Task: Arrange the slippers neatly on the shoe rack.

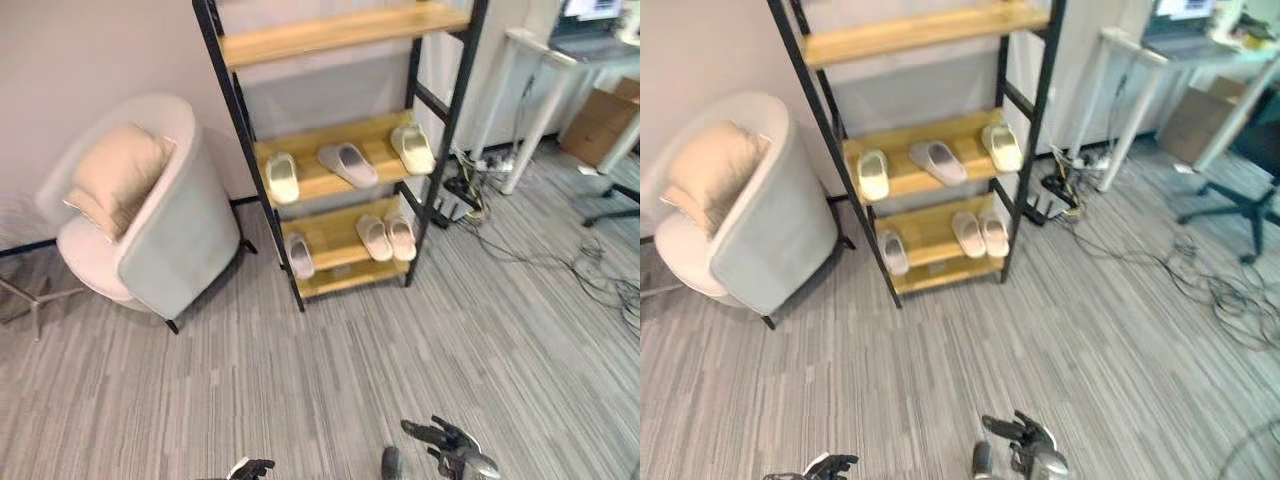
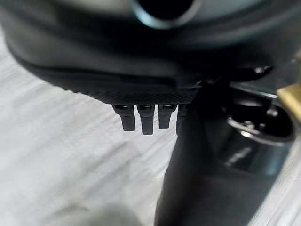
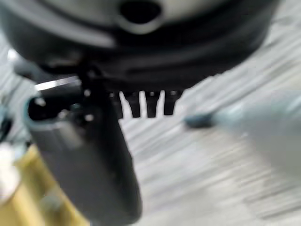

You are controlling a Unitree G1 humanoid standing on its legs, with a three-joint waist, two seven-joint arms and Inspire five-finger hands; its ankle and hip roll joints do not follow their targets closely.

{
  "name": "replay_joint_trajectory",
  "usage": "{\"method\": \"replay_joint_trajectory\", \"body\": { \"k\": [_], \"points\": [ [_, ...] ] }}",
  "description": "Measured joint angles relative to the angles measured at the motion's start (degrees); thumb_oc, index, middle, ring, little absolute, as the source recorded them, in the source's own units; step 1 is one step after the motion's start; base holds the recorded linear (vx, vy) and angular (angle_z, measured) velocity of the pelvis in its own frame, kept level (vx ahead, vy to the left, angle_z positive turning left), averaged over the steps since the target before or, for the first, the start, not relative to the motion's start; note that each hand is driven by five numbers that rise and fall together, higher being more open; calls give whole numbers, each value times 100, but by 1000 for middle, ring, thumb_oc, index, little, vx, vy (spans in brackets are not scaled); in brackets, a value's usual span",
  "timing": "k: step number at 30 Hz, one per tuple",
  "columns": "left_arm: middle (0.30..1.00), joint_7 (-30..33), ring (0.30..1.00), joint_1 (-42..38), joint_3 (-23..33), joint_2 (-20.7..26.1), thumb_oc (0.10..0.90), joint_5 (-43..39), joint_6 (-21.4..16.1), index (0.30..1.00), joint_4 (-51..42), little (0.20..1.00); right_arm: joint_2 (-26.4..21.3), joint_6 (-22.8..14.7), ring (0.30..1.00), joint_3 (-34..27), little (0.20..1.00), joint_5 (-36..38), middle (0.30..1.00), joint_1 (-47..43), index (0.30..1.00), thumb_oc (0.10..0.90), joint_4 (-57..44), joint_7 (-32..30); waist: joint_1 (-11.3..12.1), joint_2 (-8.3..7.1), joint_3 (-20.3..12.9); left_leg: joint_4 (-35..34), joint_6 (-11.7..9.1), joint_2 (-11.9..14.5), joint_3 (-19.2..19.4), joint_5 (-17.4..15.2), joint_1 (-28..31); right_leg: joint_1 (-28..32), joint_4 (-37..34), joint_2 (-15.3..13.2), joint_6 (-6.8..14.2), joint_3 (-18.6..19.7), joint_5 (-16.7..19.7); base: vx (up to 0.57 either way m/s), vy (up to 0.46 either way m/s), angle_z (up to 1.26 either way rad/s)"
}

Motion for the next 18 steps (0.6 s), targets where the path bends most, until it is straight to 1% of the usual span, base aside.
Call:
{"method": "replay_joint_trajectory", "body": {
  "k": [1,2,3,4,5,6,7,8,9,10,11,12,13,14,15,16,17,18],
  "points": [
    [900,78,900,-77,-71,148,800,-89,16,900,-188,900,102,57,900,221,900,0,900,-164,900,800,80,-4,169,-194,93,613,227,13,182,679,-299,198,-46,-44,-134,-3,-127,244,-334,39],
    [900,125,900,-88,-178,272,800,-131,-34,900,-523,900,231,129,900,299,900,-8,900,-326,900,800,138,2,330,-377,204,1107,474,76,285,-20,-742,555,-273,-85,-96,65,-170,282,-227,44],
    [900,137,900,-141,-284,332,800,-138,-36,900,-695,900,301,148,900,316,900,-7,900,-438,900,800,149,-16,383,-498,281,1068,620,58,321,-338,-982,727,-355,-141,-129,163,-405,297,-152,51],
    [900,126,900,-263,-515,435,800,-135,-32,900,-887,900,313,168,900,351,900,-10,900,-589,900,800,144,-16,472,-631,382,622,605,133,433,-621,-1245,844,-399,-186,28,156,-389,292,-113,29],
    [900,128,900,-294,-578,491,800,-131,-57,900,-1064,900,317,161,900,390,900,-10,900,-687,900,800,133,-15,524,-705,451,-242,565,161,468,-725,-1398,950,-486,-214,62,104,-388,381,-113,5],
    [900,121,900,-316,-566,483,800,-133,-62,900,-1059,900,285,152,900,472,900,-18,900,-779,900,800,78,-16,517,-681,459,-1035,422,212,498,-632,-1517,1016,-501,-204,67,14,-392,408,-94,-12],
    [900,123,900,-315,-564,490,800,-137,-58,900,-1038,900,265,124,900,526,900,-49,900,-877,900,800,61,-18,526,-666,464,-1792,232,142,566,-512,-1566,1159,-583,-230,82,-6,-510,312,-64,-11],
    [900,129,900,-332,-584,478,800,-130,-60,900,-1008,900,261,133,900,523,900,-84,900,-890,900,800,69,-27,520,-675,467,-2525,158,39,563,-439,-1486,1247,-586,-321,287,-48,-678,234,-33,-1],
    [900,121,900,-314,-577,333,800,-143,-54,900,-975,900,106,122,900,519,900,-108,900,-846,900,800,83,-32,506,-437,480,-3270,148,37,573,-83,-1377,1434,-589,-246,530,-112,-708,207,-18,8],
    [900,127,900,-265,-578,247,800,-132,-59,900,-937,900,-5,134,900,507,900,-120,900,-789,900,800,151,-66,498,-246,424,-3694,54,40,566,76,-1274,1575,-587,-163,693,-124,-837,397,7,-2],
    [900,129,900,-227,-514,131,800,-170,-50,900,-818,900,-94,157,900,510,900,-126,900,-723,900,800,309,-94,591,-45,371,-3906,503,117,568,569,-1066,1803,-614,-42,914,2,-1017,367,40,-10],
    [900,156,900,-232,-485,193,800,-139,-42,900,-806,900,-18,186,900,511,900,-131,900,-706,900,800,369,-119,671,-163,360,-3923,466,22,627,428,-984,1829,-562,-133,982,57,-1097,367,57,-33],
    [900,109,900,-121,-23,302,800,-135,-76,900,-813,900,34,112,900,386,900,-152,900,-233,900,800,49,11,729,-277,330,-4056,477,-16,770,363,-793,1724,-370,-133,945,285,-1212,178,31,-33],
    [900,132,900,-40,136,348,800,-148,-80,900,-803,900,85,33,900,351,900,-173,900,-86,900,800,-160,94,761,-316,317,-4169,486,-77,824,379,-661,1671,-251,-105,965,402,-1247,240,57,-42],
    [900,150,900,31,254,397,800,-161,-66,900,-763,900,119,8,900,344,900,-212,900,111,900,800,-270,139,726,-407,301,-4271,524,-128,925,365,-534,1634,-204,-140,934,432,-1270,152,41,-32],
    [900,175,900,208,377,438,800,-183,-31,900,-571,900,173,32,900,366,900,-281,900,403,900,800,-397,203,641,-448,255,-4435,704,-250,954,351,-314,1640,-125,-208,900,358,-1373,235,85,-27],
    [900,183,900,266,354,492,800,-136,7,900,-433,900,218,45,900,345,900,-350,900,568,900,800,-411,206,583,-486,223,-4469,794,-297,1018,324,-256,1650,-114,-256,913,387,-1379,152,83,-28],
    [900,186,900,365,360,628,800,-132,26,900,-354,900,280,53,900,348,900,-419,900,808,900,800,-427,209,550,-582,182,-4468,902,-364,1083,296,-233,1674,-173,-319,931,437,-1360,224,138,-24]
  ]
}}
